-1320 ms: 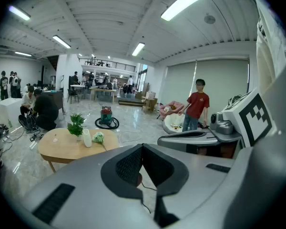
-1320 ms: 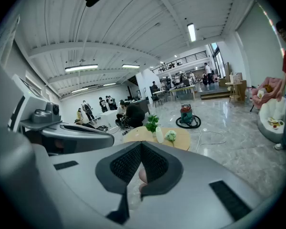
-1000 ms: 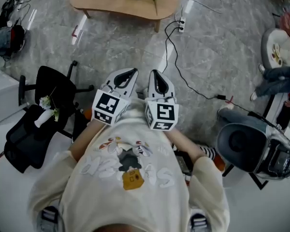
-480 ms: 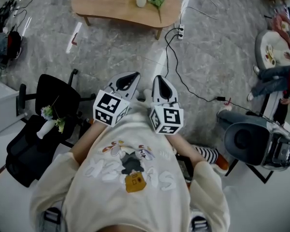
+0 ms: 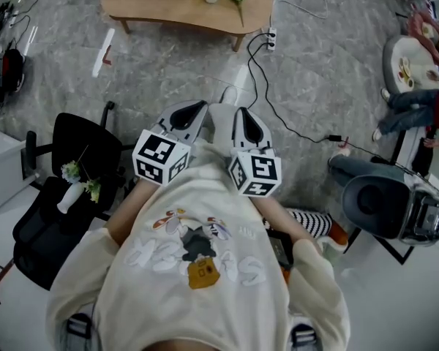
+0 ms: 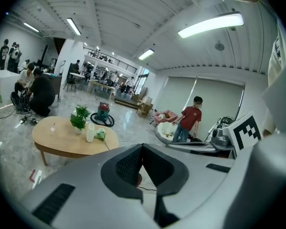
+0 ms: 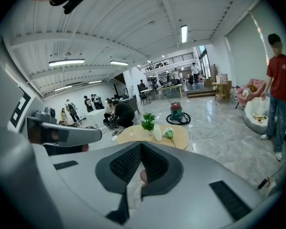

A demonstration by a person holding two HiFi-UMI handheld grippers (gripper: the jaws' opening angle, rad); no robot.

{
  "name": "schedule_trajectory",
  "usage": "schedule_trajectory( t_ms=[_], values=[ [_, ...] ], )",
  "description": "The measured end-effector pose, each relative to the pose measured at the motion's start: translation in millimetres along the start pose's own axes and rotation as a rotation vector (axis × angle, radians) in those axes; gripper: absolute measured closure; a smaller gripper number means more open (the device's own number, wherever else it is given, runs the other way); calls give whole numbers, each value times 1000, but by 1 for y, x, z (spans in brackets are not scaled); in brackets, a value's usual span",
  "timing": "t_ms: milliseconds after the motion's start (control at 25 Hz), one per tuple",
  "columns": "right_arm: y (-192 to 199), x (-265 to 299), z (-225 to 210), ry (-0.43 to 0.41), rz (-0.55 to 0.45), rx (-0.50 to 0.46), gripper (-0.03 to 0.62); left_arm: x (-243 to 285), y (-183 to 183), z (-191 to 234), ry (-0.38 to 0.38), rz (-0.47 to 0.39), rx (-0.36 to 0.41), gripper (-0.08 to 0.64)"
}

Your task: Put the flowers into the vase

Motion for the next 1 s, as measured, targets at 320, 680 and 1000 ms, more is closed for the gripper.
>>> schedule_trajectory(
  t_ms=[320, 680, 1000],
  values=[
    [-27, 62, -20, -30, -5, 32, 587, 40, -40, 41, -54, 13, 18, 557],
    [-64, 149, -85, -53, -5, 49, 586, 136, -86, 72, -37, 68, 3, 557],
    [-120, 231, -155, -139, 34, 12, 588, 235, -156, 93, -76, 111, -21, 557]
  ],
)
Point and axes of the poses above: the fingertips, and each gripper's own axes: x forward along the fingers, z to its left, y out of its underside, the point moved 2 cm from there along -x, backward along the fingers, and after that the axes turned 8 degrees about -x, right-handed, at the moved point
